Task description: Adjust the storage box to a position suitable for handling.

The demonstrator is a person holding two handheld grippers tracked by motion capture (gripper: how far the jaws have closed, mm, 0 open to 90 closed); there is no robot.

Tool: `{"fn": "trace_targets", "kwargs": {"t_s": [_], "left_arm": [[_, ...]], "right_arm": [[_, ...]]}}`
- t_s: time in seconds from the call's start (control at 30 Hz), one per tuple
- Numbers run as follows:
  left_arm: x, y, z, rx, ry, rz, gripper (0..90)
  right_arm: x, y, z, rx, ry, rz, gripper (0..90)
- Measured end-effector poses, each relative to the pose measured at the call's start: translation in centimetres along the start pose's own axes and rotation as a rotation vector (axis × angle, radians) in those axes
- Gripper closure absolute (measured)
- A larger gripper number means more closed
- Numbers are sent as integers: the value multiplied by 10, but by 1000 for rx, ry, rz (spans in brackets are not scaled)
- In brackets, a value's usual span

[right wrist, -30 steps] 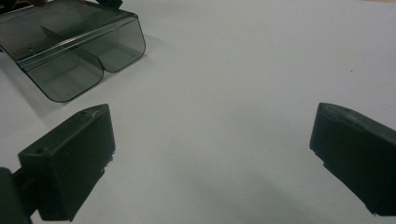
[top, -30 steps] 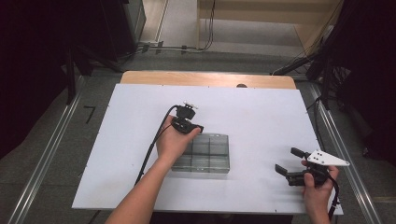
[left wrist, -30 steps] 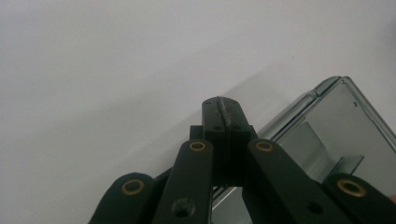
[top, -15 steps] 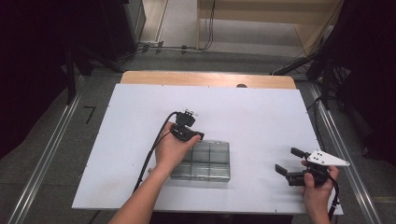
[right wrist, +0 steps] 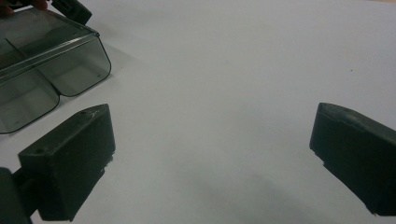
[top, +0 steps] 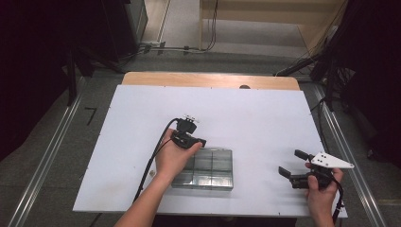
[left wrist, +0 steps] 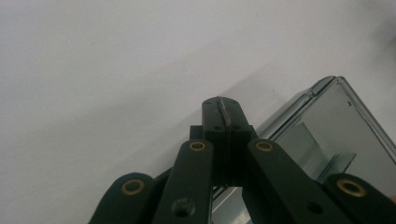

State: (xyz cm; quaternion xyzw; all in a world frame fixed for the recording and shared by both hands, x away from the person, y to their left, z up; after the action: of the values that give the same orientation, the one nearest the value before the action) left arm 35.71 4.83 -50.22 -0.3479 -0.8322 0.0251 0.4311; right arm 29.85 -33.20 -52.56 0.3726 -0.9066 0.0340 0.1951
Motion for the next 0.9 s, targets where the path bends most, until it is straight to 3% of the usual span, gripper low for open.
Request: {"fn": "trace_targets", "kwargs": {"t_s": [0.23, 0.37, 0.4, 0.43, 0.5, 0.67, 0.9], "left_arm": [[3, 1, 2, -16, -8, 12, 900], [15, 2, 3, -22, -87, 23, 900], [15, 2, 3, -22, -87, 23, 900], [22, 3, 4, -20, -127, 36, 900], [26, 4, 6, -20, -141, 34, 900], [53, 8, 21, -40, -220, 54, 900], [76, 13, 39, -77, -274, 66, 900]], "right_arm": [[0, 0, 0, -1, 0, 1, 0], [0, 0, 0, -1, 0, 1, 0], [0, 0, 0, -1, 0, 1, 0], [0, 0, 0, -2, 0, 2, 0], [0, 0, 0, -2, 1, 4, 0], [-1, 0, 0, -1, 6, 9, 0], [-1, 0, 0, 2, 12, 14, 0]]}}
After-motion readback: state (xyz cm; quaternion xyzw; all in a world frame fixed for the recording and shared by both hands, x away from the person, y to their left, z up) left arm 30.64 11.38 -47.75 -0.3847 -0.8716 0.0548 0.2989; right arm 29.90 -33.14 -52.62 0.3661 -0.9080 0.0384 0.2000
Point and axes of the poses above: each handheld gripper's, and its own axes: x roughly backward along the jaws, z roughly out of its underside, y roughly to its left, the point moved 4 cm from there along -x, roughly forward along the jaws, and after that the axes turned 4 degrees about -y, right-handed, at the moved point
